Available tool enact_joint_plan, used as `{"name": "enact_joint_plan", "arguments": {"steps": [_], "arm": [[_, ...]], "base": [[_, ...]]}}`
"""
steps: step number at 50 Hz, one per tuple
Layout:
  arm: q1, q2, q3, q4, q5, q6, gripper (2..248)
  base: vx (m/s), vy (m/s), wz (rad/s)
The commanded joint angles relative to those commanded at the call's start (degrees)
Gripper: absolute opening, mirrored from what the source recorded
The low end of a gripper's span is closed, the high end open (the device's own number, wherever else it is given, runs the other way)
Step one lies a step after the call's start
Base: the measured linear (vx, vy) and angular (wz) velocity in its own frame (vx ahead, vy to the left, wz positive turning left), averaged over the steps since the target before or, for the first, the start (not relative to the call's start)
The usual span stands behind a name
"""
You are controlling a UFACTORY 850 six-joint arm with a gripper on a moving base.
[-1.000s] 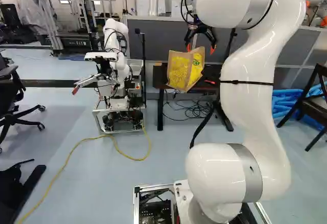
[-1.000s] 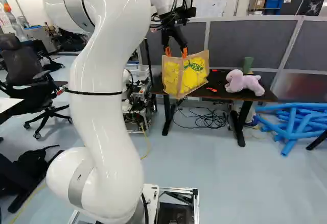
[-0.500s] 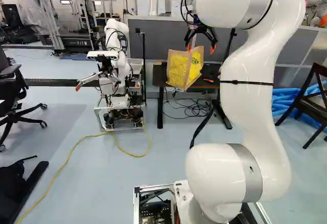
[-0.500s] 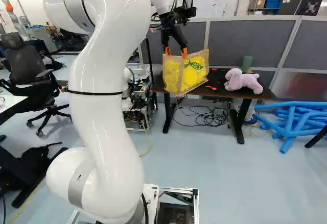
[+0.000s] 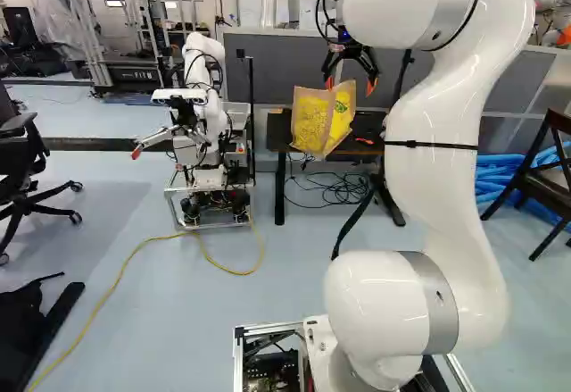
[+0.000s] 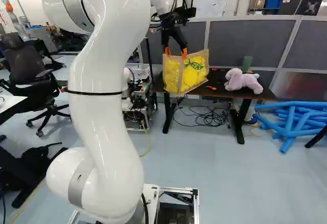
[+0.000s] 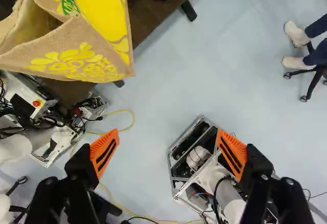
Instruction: Pick up the bag on the ground and place it on the table
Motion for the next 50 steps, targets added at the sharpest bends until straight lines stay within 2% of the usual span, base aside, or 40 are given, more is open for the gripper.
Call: {"name": "enact_joint_plan", "arguments": {"steps": [25,50], "arm": [[0.31,1.73,4.06,0.49,5.03,-1.71,247],[0.87,4.82,11.32,1.37,14.05,-4.77,247]], "base": [[0.0,0.0,0.0],[0.0,0.0,0.0]]}}
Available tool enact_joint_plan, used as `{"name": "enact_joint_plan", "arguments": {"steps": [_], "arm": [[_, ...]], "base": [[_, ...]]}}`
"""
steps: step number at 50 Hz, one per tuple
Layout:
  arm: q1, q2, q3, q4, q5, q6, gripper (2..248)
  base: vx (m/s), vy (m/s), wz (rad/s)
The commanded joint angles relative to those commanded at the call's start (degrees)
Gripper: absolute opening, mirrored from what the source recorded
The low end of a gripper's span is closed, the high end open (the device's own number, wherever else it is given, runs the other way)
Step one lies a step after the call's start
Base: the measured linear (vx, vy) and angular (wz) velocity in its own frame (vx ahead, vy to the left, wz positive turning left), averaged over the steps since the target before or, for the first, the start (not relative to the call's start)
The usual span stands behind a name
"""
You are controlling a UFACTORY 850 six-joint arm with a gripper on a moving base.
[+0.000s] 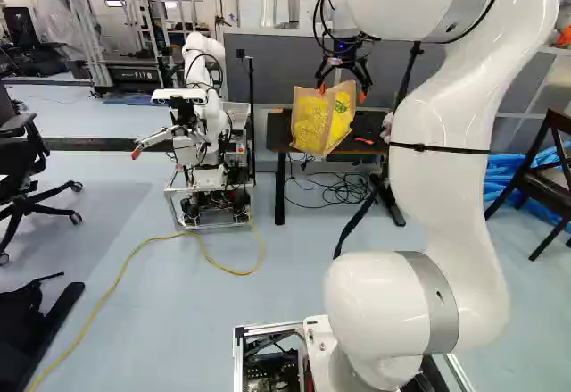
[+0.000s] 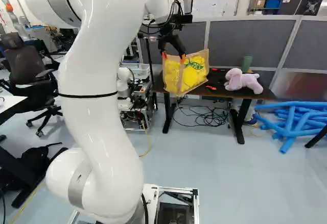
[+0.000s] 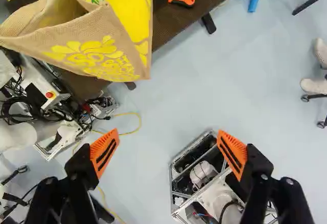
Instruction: Pick up the bag on the ground and place it on the table
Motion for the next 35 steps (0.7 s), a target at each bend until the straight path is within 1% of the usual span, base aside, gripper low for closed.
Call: {"name": "enact_joint_plan", "arguments": {"steps": [18,35], "arm": [[0.55,3.08,7.23,0.87,8.97,-3.05,247],[1.21,6.73,15.8,1.91,19.6,-6.66,247]], "base": [[0.0,0.0,0.0],[0.0,0.0,0.0]]}}
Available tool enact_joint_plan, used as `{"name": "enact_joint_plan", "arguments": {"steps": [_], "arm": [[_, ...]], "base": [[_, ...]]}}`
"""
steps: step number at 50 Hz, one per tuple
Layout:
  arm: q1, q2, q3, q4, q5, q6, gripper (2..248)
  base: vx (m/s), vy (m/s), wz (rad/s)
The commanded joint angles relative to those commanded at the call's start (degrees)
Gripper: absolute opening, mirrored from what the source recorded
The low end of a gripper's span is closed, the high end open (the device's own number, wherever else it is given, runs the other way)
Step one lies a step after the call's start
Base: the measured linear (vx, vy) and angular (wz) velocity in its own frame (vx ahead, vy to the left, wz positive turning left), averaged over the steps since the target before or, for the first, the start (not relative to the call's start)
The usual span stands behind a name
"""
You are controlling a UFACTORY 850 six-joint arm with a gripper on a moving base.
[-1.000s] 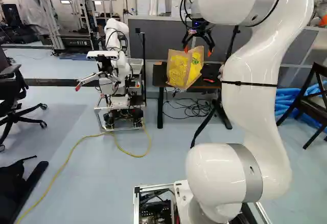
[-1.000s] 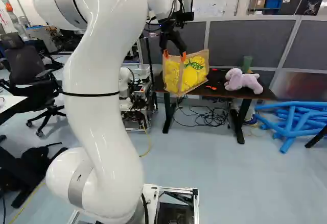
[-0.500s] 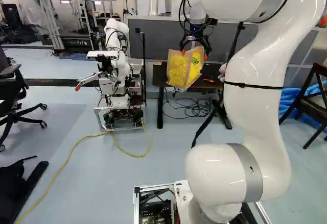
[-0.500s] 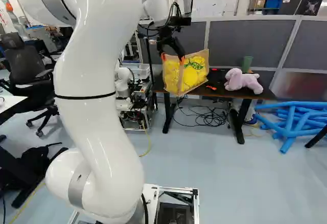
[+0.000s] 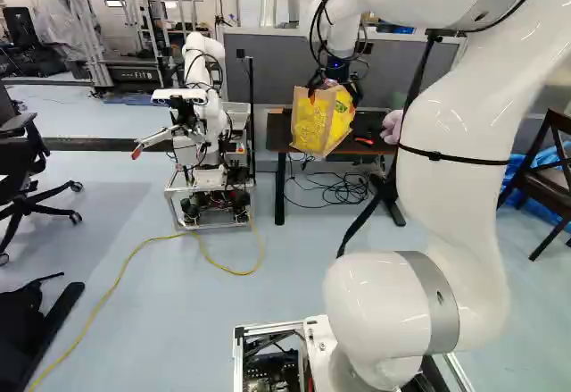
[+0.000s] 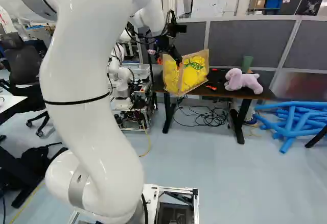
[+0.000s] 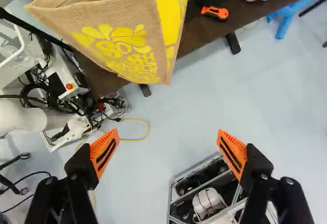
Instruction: Pick up the bag on the ground and place it on the table
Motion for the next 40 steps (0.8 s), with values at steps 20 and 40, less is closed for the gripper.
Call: {"name": "enact_joint_plan", "arguments": {"steps": [20,40], "arm": [[0.89,4.96,11.66,1.41,14.46,-4.91,247],[1.88,10.45,24.55,2.97,30.46,-10.35,247]], "base": [[0.0,0.0,0.0],[0.0,0.0,0.0]]}}
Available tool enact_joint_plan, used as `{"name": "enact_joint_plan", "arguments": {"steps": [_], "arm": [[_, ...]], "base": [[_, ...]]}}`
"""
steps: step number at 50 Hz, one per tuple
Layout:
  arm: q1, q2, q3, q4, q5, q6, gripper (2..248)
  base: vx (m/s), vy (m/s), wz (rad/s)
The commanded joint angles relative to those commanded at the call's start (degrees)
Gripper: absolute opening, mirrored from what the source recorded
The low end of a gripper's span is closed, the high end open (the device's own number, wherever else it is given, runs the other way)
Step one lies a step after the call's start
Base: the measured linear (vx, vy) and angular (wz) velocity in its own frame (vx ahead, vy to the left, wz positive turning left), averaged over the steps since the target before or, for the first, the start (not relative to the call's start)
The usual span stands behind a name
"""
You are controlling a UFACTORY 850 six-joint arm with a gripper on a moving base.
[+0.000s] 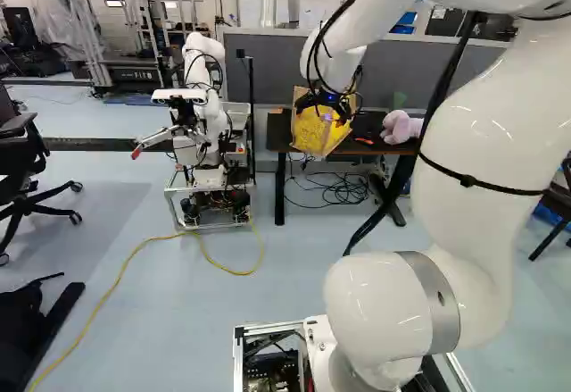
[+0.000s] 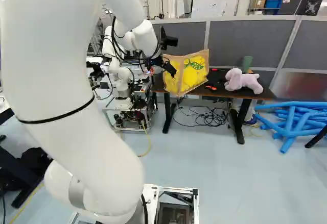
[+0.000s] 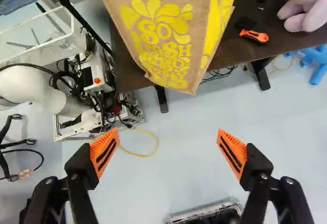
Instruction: Pick up the bag on the ground and place it on the table
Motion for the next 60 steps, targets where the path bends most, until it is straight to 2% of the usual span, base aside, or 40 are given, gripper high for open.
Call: {"name": "enact_joint_plan", "arguments": {"steps": [32,60], "arm": [[1.53,8.49,19.94,2.41,24.75,-8.4,247],[2.56,14.17,33.29,4.02,41.3,-14.03,247]], "base": [[0.0,0.0,0.0],[0.0,0.0,0.0]]}}
